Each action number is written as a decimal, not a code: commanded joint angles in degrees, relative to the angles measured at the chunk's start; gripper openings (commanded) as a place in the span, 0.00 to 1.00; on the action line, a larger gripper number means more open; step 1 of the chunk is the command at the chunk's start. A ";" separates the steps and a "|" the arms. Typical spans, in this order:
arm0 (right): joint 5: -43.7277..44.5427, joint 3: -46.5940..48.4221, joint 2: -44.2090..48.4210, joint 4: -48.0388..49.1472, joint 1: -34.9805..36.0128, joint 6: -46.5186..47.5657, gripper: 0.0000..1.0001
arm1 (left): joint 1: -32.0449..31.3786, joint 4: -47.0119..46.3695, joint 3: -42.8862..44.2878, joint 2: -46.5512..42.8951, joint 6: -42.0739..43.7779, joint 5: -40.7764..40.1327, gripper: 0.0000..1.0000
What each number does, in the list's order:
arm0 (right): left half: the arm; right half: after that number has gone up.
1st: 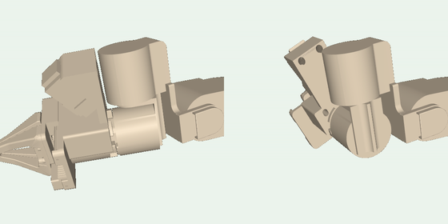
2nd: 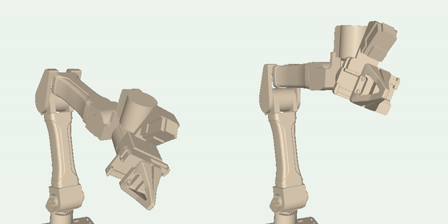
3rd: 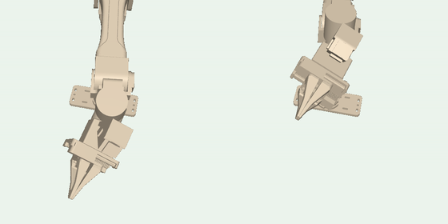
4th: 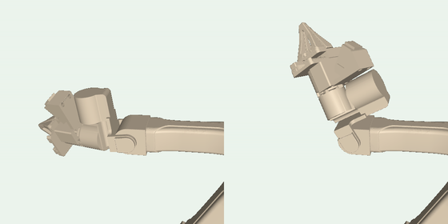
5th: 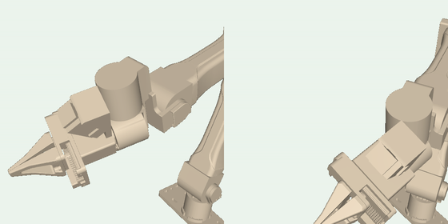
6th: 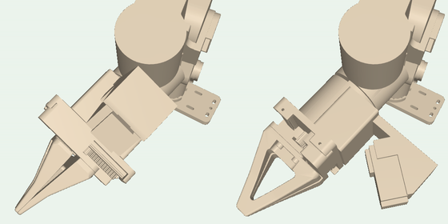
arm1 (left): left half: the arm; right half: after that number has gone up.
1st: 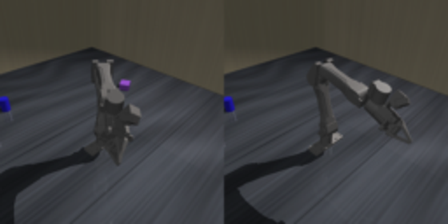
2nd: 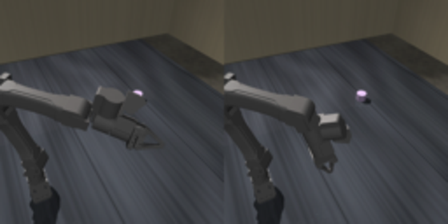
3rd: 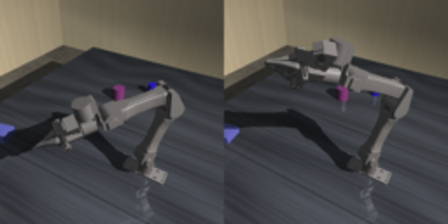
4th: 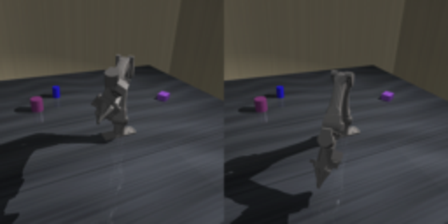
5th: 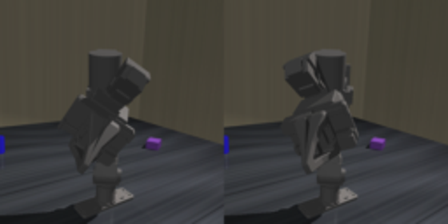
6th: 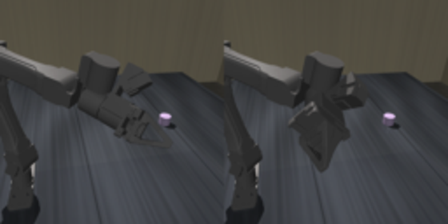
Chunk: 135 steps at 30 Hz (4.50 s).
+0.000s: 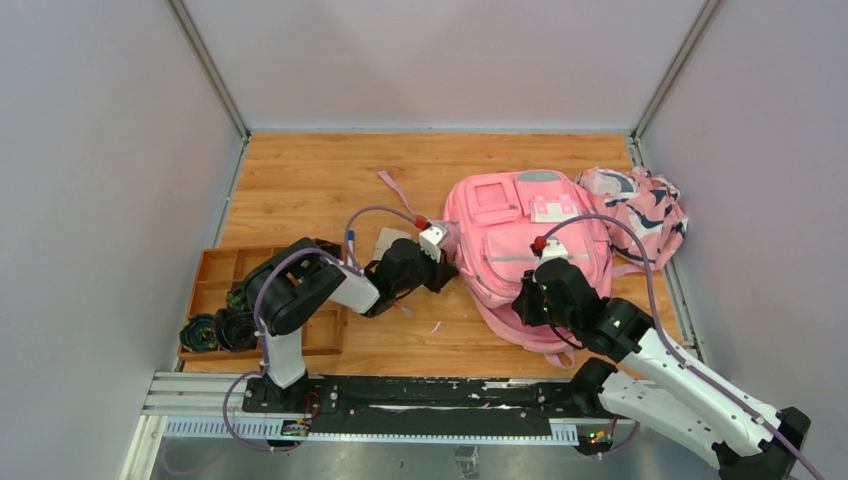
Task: Pack the student bag
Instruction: Zip the student bag at the center of the board.
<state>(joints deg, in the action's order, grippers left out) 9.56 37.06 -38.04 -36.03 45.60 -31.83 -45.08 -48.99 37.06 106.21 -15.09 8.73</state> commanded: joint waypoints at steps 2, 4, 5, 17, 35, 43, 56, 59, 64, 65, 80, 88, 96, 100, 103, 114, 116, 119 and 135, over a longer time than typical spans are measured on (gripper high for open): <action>1.87 -0.61 -1.76 2.27 -0.55 -1.54 0.00 | -5.67 -0.31 -3.54 -1.46 -7.58 5.27 0.00; 1.70 -0.82 -2.77 3.23 -0.58 -1.71 0.00 | -8.70 -0.31 -4.05 -2.36 -8.89 4.63 0.00; 1.51 -0.84 -3.31 3.70 -0.58 -1.87 0.00 | -10.11 -0.31 -4.20 -3.06 -9.73 4.06 0.00; 0.72 -0.77 -4.43 5.73 -0.58 -2.77 0.00 | -21.02 2.26 -3.56 -11.48 -17.40 2.47 0.00; 25.68 12.43 1.21 -21.98 -0.55 -8.16 0.54 | -24.06 17.85 1.68 -20.20 -7.06 -7.87 0.00; 24.77 5.98 -3.12 -13.90 -8.84 -10.42 0.41 | -18.35 20.98 -0.15 -23.30 -5.09 -8.60 0.00; -1.78 13.87 -29.94 15.15 -20.47 10.05 0.40 | -12.58 20.90 -2.51 -24.43 -3.53 -9.11 0.00; -4.92 18.50 -36.16 15.94 -20.57 8.68 0.39 | -12.40 21.59 -0.72 -24.71 -2.14 -8.51 0.00; -8.68 19.24 -37.02 14.84 -20.28 5.04 0.38 | -12.33 23.77 3.59 -21.38 -4.33 -0.98 0.00; -8.68 17.98 -34.97 14.76 -20.21 4.63 0.41 | -12.39 23.70 3.83 -20.89 -4.89 -0.65 0.00; -17.64 -0.97 2.06 3.26 -17.74 3.51 0.62 | -11.98 45.32 11.87 -26.48 -9.69 -10.31 0.44; -5.10 -2.62 -5.47 9.55 1.19 -0.04 0.63 | -6.78 53.62 7.16 -37.41 -25.18 -17.05 0.49; 5.46 -2.77 -16.59 20.09 8.81 -6.55 0.63 | -6.63 55.96 -2.13 -49.65 -38.31 -29.02 0.72; 8.21 -1.87 -21.87 23.51 10.25 -7.11 0.61 | -6.69 53.66 -3.49 -50.01 -42.41 -27.65 0.76; 9.12 -1.03 -25.32 26.13 11.08 -7.10 0.60 | -6.68 53.82 -3.59 -48.05 -44.68 -27.53 0.77; 15.83 1.24 -33.21 32.13 13.59 -10.76 0.49 | -6.64 49.73 -2.87 -42.75 -47.74 -24.41 0.77; 18.04 2.26 -35.22 31.19 14.03 -11.70 0.42 | -6.69 47.58 -3.12 -41.35 -48.07 -23.47 0.76; 22.10 1.74 -36.95 32.70 14.97 -13.47 0.35 | -6.68 43.61 -3.55 -39.06 -47.85 -21.84 0.75; 25.14 -1.89 -30.11 28.19 15.56 -14.93 0.00 | -5.92 39.86 0.52 -30.89 -46.91 -24.80 0.38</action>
<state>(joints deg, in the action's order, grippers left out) 30.74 36.73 -70.52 -5.48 60.38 -45.04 -51.81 -6.81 35.07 73.60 -62.43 -13.96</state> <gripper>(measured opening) 0.051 0.471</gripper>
